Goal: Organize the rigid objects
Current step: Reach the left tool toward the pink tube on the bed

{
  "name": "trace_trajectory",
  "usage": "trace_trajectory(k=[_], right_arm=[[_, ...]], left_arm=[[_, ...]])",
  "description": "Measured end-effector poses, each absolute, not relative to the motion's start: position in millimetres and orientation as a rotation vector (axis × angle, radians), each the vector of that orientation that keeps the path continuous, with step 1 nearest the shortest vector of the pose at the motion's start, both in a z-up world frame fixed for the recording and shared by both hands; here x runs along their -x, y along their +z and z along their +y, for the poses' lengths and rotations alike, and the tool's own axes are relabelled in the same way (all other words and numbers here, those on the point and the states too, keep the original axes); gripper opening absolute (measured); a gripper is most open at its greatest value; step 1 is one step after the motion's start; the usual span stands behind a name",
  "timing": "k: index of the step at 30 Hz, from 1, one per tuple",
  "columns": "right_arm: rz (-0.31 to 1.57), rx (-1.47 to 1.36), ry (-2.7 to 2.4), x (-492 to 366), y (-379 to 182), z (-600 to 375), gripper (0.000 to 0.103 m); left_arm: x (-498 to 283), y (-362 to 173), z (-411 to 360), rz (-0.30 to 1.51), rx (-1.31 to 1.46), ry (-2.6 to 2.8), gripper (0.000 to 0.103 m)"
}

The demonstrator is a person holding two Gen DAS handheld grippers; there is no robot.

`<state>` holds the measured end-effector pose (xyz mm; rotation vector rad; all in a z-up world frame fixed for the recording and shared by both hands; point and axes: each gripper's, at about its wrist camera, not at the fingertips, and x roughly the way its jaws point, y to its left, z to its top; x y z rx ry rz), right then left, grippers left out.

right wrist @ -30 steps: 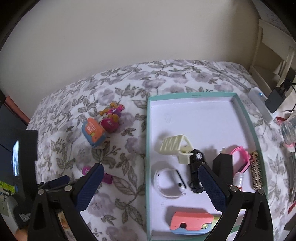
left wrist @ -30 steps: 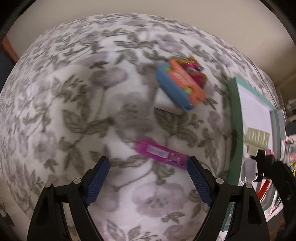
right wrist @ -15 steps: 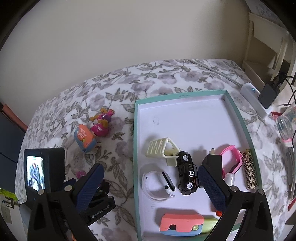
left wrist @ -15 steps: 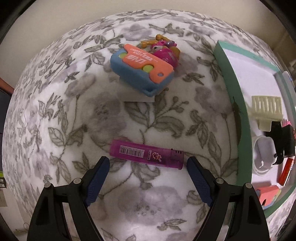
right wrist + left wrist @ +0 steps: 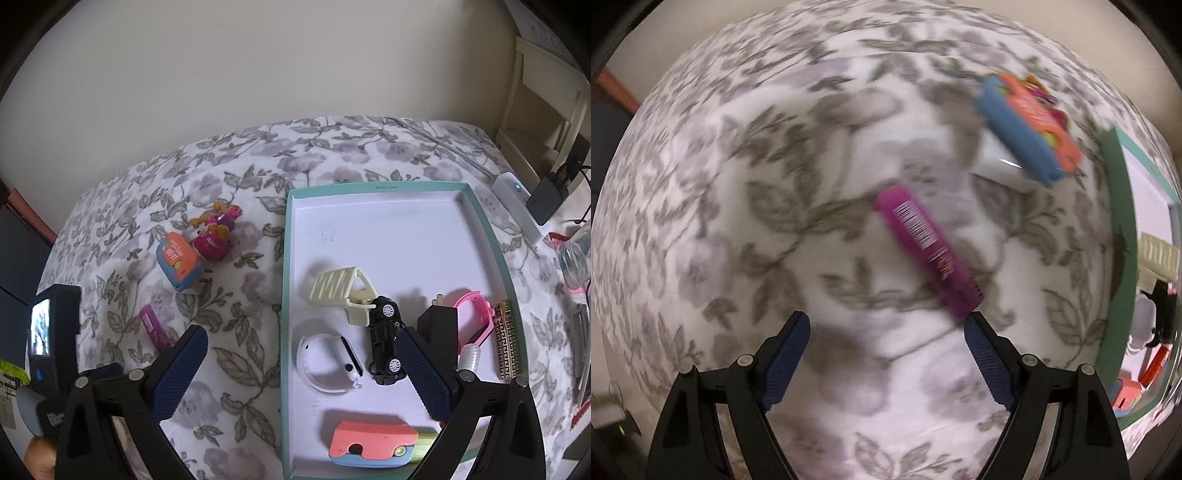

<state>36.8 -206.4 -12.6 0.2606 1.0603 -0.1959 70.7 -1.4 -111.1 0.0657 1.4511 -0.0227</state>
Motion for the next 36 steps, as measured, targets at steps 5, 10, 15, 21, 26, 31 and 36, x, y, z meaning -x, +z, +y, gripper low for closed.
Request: trace_trajectory(k=[5, 10, 15, 21, 26, 31, 36], right_arm=[[1.066, -0.246, -0.189, -38, -14, -203, 0.103], [1.059, -0.234, -0.196, -40, -13, -200, 0.103], [1.028, -0.215, -0.181, -45, -11, -193, 0.102], [0.999, -0.236, -0.106, -64, -7, -182, 0.098], [1.003, -0.203, -0.041, -86, -11, -161, 0.091], [1.019, -0.175, -0.007, -104, -22, -147, 0.083], [1.031, -0.178, 0.029, -121, -35, -141, 0.075]], left_arm=[[-67, -108, 25, 1.453, 0.006, 0.054, 0.086], [-61, -96, 31, 1.422, 0.082, -0.002, 0.086], [-60, -85, 6, 1.393, 0.056, -0.076, 0.086], [-68, -81, -20, 1.379, 0.061, -0.112, 0.070], [-82, -92, -35, 1.393, 0.058, -0.118, 0.050], [-93, -105, -48, 1.398, 0.071, -0.122, 0.023], [-108, -104, -36, 1.376, 0.069, -0.094, 0.021]])
